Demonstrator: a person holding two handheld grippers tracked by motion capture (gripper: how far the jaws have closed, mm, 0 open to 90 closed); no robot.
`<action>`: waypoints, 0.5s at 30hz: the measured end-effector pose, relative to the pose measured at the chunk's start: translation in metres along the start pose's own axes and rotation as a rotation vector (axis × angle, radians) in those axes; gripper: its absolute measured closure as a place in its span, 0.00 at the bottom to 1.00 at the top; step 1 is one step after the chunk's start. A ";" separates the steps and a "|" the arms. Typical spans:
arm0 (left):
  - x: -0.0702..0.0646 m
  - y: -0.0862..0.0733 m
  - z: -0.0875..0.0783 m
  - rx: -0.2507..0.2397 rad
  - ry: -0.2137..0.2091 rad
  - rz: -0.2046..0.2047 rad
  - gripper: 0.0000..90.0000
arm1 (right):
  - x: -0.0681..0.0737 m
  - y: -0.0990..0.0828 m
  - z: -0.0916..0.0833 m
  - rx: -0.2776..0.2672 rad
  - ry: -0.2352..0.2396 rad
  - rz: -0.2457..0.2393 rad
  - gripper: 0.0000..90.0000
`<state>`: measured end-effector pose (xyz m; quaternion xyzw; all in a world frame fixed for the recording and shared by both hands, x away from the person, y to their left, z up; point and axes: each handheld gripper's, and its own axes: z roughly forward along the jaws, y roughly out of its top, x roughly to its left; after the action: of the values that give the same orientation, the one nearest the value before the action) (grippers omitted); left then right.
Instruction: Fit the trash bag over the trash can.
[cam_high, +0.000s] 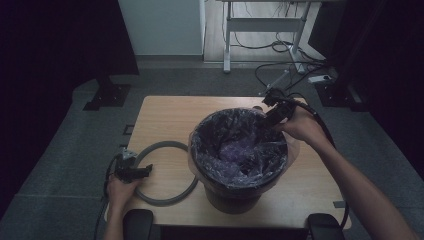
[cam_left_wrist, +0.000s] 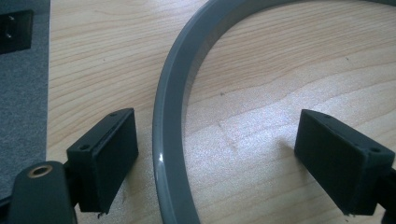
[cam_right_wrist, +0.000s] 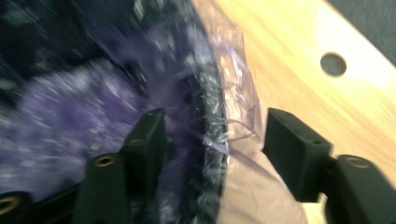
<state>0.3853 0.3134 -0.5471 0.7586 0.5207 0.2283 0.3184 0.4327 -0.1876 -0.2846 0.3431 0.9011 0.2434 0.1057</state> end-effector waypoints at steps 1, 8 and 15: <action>0.000 0.000 0.000 0.000 0.000 0.000 0.15 | 0.001 0.000 -0.008 -0.031 0.002 0.006 0.39; 0.000 0.000 0.000 -0.001 0.001 -0.001 0.15 | 0.013 -0.013 -0.053 -0.065 -0.050 -0.002 0.46; -0.001 0.000 0.000 -0.001 0.001 -0.002 0.15 | 0.011 -0.036 -0.027 0.073 0.019 0.039 0.63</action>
<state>0.3850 0.3128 -0.5471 0.7579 0.5214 0.2287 0.3185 0.3944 -0.2137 -0.2797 0.3619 0.9034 0.2155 0.0799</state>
